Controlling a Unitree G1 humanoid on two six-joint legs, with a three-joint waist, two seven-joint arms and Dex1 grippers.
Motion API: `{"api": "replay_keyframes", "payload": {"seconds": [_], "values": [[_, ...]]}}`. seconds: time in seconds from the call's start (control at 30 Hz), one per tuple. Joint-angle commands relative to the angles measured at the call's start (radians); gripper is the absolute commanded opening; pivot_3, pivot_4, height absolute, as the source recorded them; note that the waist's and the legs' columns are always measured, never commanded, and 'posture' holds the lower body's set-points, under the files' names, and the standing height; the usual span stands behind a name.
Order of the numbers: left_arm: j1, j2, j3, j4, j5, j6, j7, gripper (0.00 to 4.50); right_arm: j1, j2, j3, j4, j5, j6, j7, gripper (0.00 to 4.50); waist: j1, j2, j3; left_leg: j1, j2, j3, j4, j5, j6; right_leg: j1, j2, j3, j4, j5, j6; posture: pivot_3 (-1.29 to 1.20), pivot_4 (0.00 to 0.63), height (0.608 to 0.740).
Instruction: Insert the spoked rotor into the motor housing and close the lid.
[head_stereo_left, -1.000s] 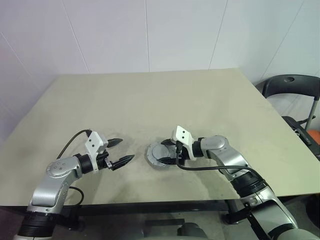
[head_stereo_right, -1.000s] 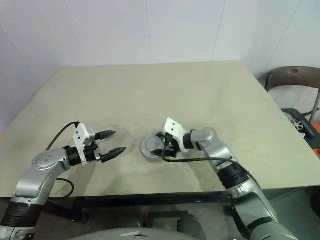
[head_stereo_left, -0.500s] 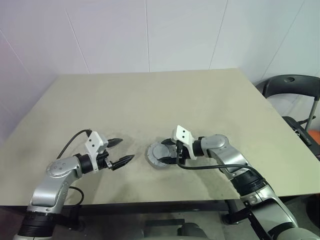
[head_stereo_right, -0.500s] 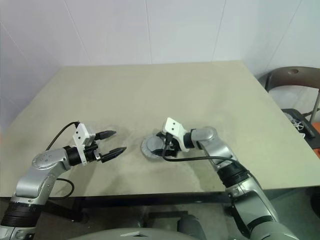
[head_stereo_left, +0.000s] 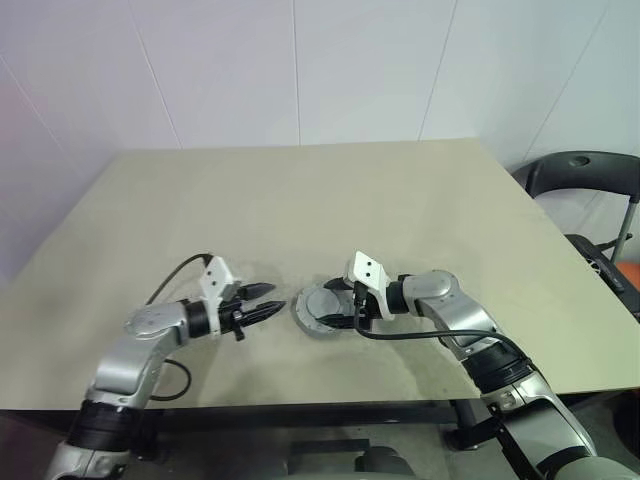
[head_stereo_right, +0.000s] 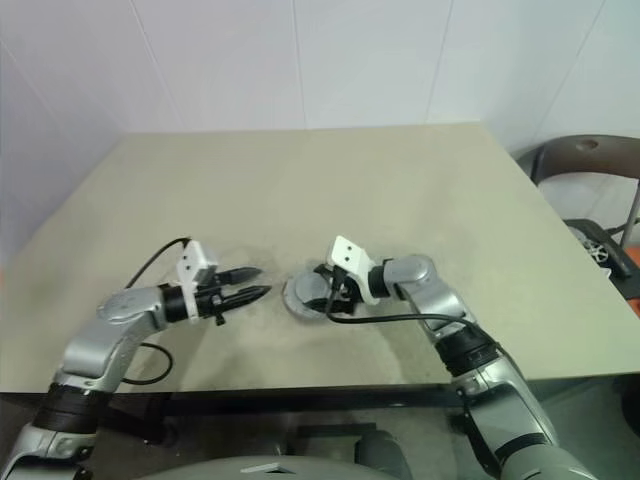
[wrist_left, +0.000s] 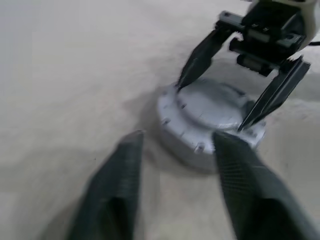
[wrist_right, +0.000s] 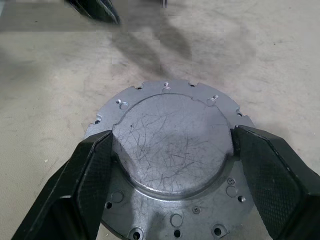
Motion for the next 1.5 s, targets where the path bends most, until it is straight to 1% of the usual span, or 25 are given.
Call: {"api": "replay_keyframes", "payload": {"seconds": [0.03, 0.1, 0.13, 0.4, 0.57, 1.03, 1.1, 1.13, 1.37, 1.5], "values": [[-0.05, -0.012, -0.039, 0.033, 0.052, -0.03, 0.008, 0.81, 0.012, -0.011, 0.005, 0.005, -0.012, 0.01, 0.005, 3.49, 0.0, 0.0, 0.0, 0.0, 0.0, 0.0, 0.0, 0.0, 0.0, 0.0, 0.0, 0.0, 0.0, 0.0, 0.0, 0.0, 0.0, 0.74], [-0.072, -0.017, -0.067, 0.071, 0.089, -0.048, 0.01, 0.13, 0.012, -0.009, 0.006, 0.006, -0.012, 0.011, 0.003, 3.49, 0.0, 0.0, 0.0, 0.0, 0.0, 0.0, -0.001, 0.0, 0.0, -0.001, 0.0, 0.0, 0.0, 0.0, 0.0, 0.0, 0.0, 0.74], [-0.083, -0.019, -0.078, 0.088, 0.105, -0.05, 0.014, 0.0, 0.012, -0.008, 0.006, 0.005, -0.012, 0.011, 0.002, 3.49, 0.0, 0.0, 0.0, 0.0, 0.0, 0.0, 0.0, 0.0, 0.0, 0.0, 0.0, 0.0, 0.0, 0.0, 0.0, 0.0, 0.0, 0.74], [-0.147, -0.056, -0.109, 0.172, 0.151, -0.098, 0.004, 0.0, 0.014, -0.01, 0.004, 0.002, -0.01, 0.016, 0.002, 3.49, 0.001, 0.0, 0.0, 0.001, 0.0, 0.0, 0.0, 0.0, 0.0, 0.0, 0.0, 0.0, 0.0, 0.0, 0.0, 0.0, 0.0, 0.74], [-0.163, -0.079, -0.124, 0.196, 0.168, -0.091, 0.002, 0.0, 0.013, -0.011, 0.003, 0.004, -0.011, 0.015, 0.004, 3.49, 0.0, -0.001, -0.001, 0.001, 0.0, 0.0, 0.0, 0.0, 0.0, 0.0, 0.0, 0.0, 0.0, 0.0, 0.0, 0.0, 0.0, 0.74], [-0.165, -0.072, -0.17, 0.202, 0.192, -0.024, -0.025, 0.0, 0.01, -0.012, -0.003, -0.004, -0.003, 0.048, 0.003, 3.49, 0.002, -0.001, -0.003, 0.004, 0.0, 0.0, 0.0, 0.0, 0.0, 0.004, 0.0, 0.0, 0.0, 0.0, 0.0, 0.0, 0.0, 0.74], [-0.164, -0.071, -0.173, 0.199, 0.195, -0.022, -0.027, 0.0, 0.009, -0.012, -0.004, -0.005, -0.007, 0.044, -0.002, 4.22, 0.002, -0.001, -0.003, 0.004, 0.0, 0.0, 0.0, 0.0, 0.0, 0.005, 0.0, 0.0, 0.0, 0.0, 0.0, 0.0, 0.0, 0.74], [-0.164, -0.071, -0.172, 0.197, 0.197, -0.021, -0.024, 0.0, 0.007, -0.012, -0.006, -0.005, -0.007, 0.042, -0.004, 4.47, 0.001, -0.001, -0.003, 0.004, 0.0, 0.0, 0.0, 0.0, 0.0, 0.005, 0.0, 0.0, 0.0, 0.0, 0.0, 0.0, 0.0, 0.74], [-0.156, -0.075, -0.168, 0.19, 0.199, -0.028, -0.022, 0.0, -0.001, 0.005, -0.041, -0.034, 0.045, 0.076, 0.002, 4.49, 0.001, -0.001, -0.003, 0.006, 0.0, 0.0, 0.0, 0.0, 0.0, 0.006, 0.0, 0.0, 0.0, 0.0, 0.0, 0.0, 0.0, 0.74], [-0.15, -0.073, -0.165, 0.181, 0.196, -0.028, -0.023, 0.0, -0.026, 0.02, -0.107, -0.033, 0.101, 0.122, -0.026, 4.49, 0.001, -0.001, -0.003, 0.006, 0.0, 0.0, 0.0, 0.0, 0.0, 0.006, 0.0, 0.0, 0.0, 0.0, 0.0, 0.0, 0.0, 0.74]]}}
